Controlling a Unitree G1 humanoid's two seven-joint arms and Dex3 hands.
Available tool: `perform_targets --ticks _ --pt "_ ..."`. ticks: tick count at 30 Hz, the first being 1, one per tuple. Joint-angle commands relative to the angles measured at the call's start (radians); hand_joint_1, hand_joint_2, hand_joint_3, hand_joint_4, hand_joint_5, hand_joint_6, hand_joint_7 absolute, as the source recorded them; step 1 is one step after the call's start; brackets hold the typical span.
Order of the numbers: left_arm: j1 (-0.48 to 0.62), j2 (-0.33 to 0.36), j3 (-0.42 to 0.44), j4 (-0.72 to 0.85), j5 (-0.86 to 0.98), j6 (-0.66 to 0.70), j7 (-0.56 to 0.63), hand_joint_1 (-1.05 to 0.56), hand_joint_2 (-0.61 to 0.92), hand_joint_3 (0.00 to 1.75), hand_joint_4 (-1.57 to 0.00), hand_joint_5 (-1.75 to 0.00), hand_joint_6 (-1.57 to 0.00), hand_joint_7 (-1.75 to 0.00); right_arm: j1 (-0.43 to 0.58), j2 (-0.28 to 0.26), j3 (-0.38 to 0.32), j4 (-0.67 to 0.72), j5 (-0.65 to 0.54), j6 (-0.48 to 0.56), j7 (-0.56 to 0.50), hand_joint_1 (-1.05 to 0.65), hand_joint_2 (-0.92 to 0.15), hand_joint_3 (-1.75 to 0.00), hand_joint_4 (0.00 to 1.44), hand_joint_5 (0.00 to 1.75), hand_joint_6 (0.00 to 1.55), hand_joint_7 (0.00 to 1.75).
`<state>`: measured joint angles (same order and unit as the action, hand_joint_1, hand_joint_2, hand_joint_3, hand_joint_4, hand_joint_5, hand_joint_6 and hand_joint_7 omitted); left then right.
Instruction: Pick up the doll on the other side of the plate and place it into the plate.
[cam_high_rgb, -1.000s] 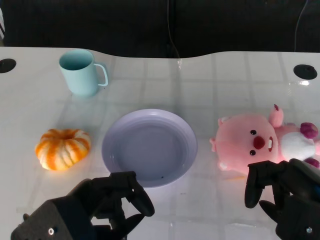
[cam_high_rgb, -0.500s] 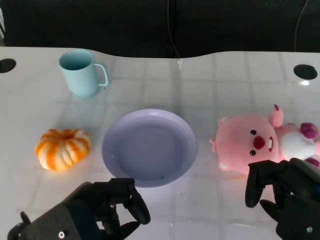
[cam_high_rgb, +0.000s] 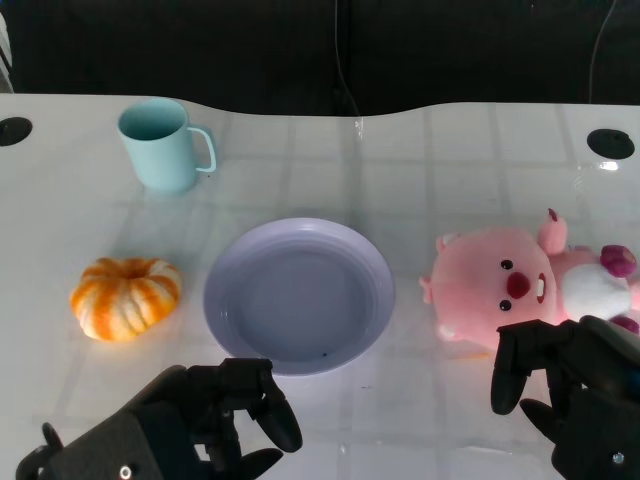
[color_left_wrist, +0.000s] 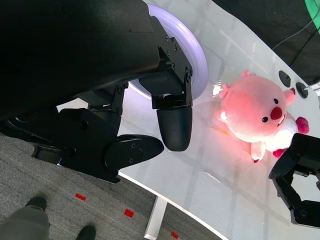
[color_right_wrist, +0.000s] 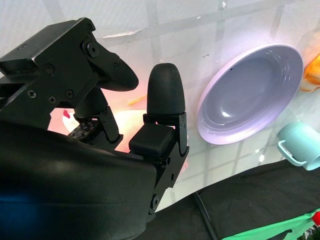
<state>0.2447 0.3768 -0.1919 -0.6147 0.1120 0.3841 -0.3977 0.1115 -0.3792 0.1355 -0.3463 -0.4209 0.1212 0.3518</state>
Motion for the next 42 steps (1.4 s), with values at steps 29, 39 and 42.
perform_targets --ticks 29,39,42 --pt "-0.007 0.011 0.008 -0.014 -0.003 -0.002 0.001 -0.17 0.82 0.62 -0.59 -1.66 -0.60 -1.31 -0.053 -0.033 -0.087 0.071 -0.140 -0.092 -0.248 -0.45 -0.92 -0.06 0.08 0.38 0.21 0.00" --pt "-0.018 0.005 -0.013 -0.007 0.017 -0.003 0.008 -0.16 0.82 0.62 -0.59 -1.65 -0.60 -1.30 -0.096 -0.085 -0.058 0.087 -0.296 0.053 -0.164 -0.58 -0.90 0.00 0.00 0.30 0.14 0.00" --pt "-0.022 0.001 -0.017 0.001 0.023 -0.009 0.013 -0.15 0.82 0.63 -0.60 -1.66 -0.60 -1.30 -0.121 -0.082 -0.032 0.103 -0.337 0.099 -0.135 -0.59 -0.90 0.00 0.00 0.28 0.14 0.00"
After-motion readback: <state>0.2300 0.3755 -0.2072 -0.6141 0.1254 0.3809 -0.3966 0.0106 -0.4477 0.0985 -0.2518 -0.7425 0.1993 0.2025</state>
